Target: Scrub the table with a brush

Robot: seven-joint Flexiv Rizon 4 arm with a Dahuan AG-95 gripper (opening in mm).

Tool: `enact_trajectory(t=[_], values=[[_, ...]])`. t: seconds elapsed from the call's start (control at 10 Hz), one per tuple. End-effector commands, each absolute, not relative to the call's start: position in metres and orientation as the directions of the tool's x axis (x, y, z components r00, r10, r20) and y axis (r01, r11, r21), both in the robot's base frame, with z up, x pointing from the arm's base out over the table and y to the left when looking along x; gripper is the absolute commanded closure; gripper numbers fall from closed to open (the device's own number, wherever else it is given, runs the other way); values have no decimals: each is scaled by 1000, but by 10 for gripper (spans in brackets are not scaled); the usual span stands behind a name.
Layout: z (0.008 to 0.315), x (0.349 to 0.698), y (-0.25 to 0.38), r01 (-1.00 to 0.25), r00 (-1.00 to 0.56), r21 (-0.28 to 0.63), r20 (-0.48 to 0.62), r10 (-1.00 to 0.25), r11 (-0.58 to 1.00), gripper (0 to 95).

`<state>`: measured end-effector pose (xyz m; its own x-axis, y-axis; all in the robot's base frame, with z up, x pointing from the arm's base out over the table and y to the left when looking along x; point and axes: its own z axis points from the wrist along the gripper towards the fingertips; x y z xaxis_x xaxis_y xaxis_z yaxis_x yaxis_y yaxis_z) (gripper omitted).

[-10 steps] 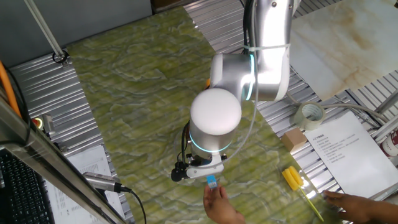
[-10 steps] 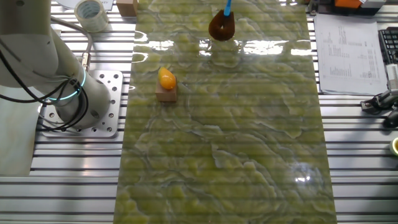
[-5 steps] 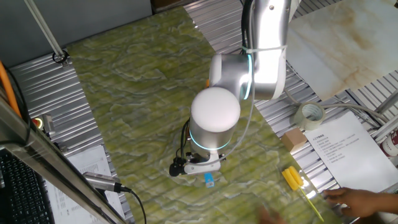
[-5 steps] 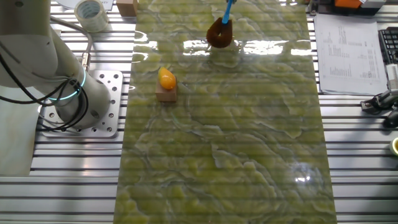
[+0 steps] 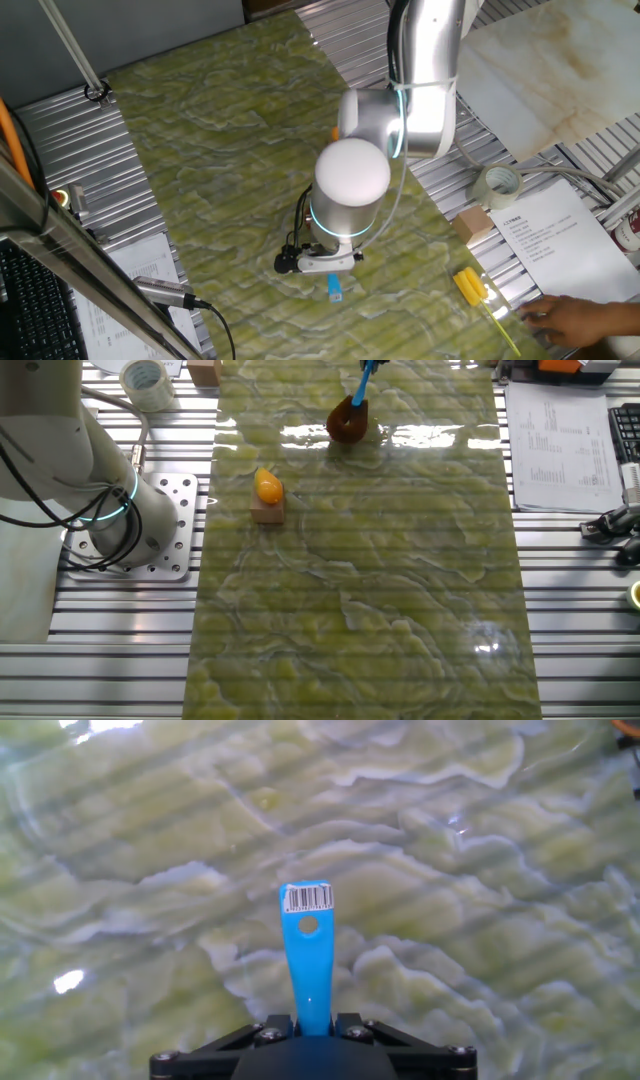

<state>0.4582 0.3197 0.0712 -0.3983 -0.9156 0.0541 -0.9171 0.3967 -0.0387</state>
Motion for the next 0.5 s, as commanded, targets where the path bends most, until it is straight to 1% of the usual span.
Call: enact_trajectory(t=[0.1, 0.3, 0.5], values=[[65, 459, 321, -913, -407, -46, 50, -912, 405, 950], [60, 458, 321, -907, -421, -53, 45, -906, 418, 950], [58, 456, 323, -883, -466, -78, 39, -884, 462, 950]])
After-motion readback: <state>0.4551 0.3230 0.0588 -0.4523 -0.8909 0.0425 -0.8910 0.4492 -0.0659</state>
